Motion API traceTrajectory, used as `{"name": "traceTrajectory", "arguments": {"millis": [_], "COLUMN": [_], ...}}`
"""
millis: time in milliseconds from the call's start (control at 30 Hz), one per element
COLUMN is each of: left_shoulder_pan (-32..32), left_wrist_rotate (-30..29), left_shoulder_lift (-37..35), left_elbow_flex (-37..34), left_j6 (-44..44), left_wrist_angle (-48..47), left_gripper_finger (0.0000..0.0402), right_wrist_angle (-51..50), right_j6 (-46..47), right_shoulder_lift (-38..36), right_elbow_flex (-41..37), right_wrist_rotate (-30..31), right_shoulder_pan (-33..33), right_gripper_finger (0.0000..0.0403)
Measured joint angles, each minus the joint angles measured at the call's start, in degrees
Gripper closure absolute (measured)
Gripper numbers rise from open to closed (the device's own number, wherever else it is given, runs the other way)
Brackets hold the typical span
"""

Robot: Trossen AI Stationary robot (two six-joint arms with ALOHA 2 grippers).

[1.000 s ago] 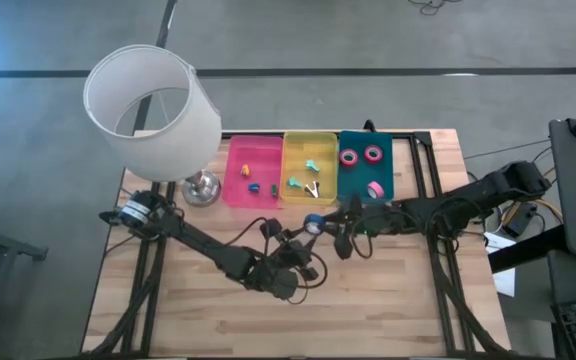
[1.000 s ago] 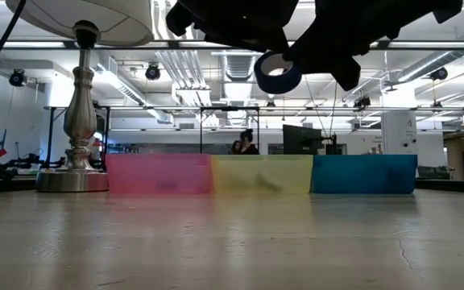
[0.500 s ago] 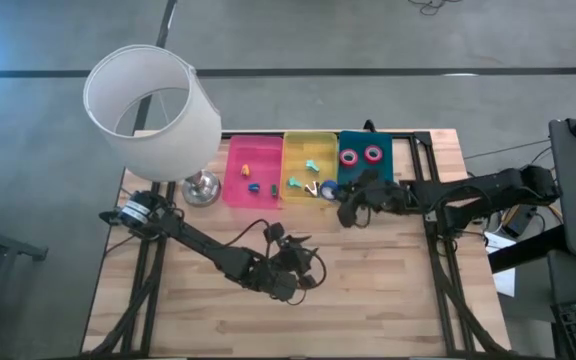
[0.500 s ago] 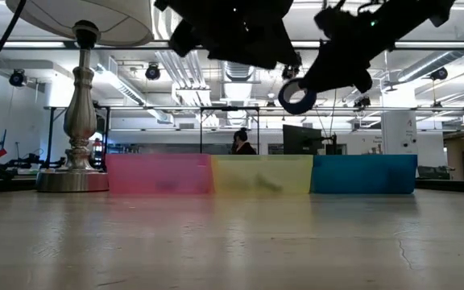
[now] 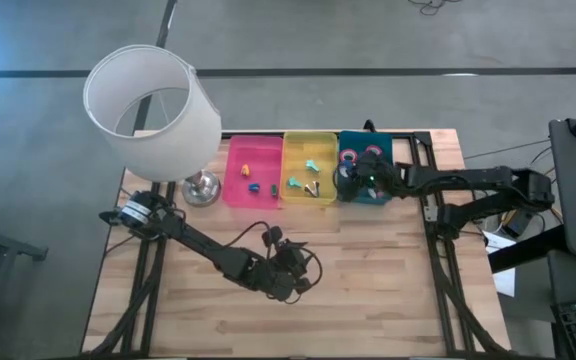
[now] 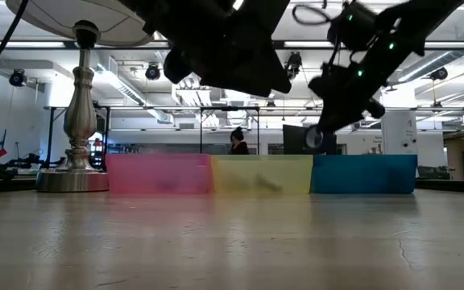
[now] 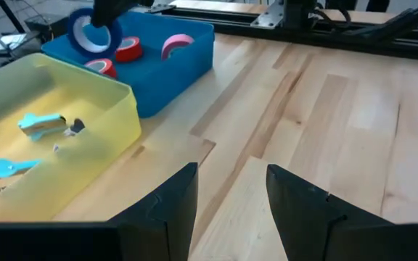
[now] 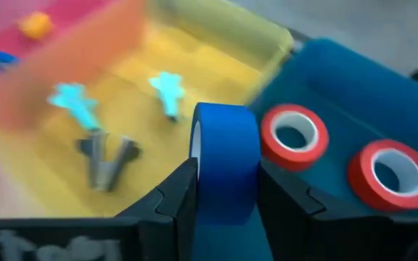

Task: Pick and place Stapler, Stapler remover, tape
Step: Put the blue tape into the blue bin

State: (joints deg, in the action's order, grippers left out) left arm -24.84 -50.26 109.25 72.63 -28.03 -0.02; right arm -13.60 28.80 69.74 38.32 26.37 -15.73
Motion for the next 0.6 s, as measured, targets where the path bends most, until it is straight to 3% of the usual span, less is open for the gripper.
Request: {"name": "traceTrajectory", "arguments": {"millis": [300,433,600], "left_shoulder_pan": [0.00,0.00,0.00], "left_wrist_rotate": [-0.11,-0.12,-0.13], "left_shoulder_lift": [0.02,0.04,0.07], "left_elbow_flex": [-1.28,-1.45,-1.65], "left_j6": [-2.15,-2.17,-2.20], "left_wrist_angle": [-0.01,0.00,-0.05], "left_gripper_finger": [0.0234,0.0234,0.0234], "right_wrist_angle": [0.46,0.48,0.36], "right_j6": [0.17,-0.54,-3.23], "right_shoulder_lift": [8.19,11.56,12.85], "right_elbow_flex": [-0.32,-0.29,0.88], "right_wrist_rotate": [-9.23,-15.62,-17.92], "right_shoulder_pan": [-7.94,-9.52,-9.85], "right_gripper_finger": [0.0280,0.0281,0.0271]}}
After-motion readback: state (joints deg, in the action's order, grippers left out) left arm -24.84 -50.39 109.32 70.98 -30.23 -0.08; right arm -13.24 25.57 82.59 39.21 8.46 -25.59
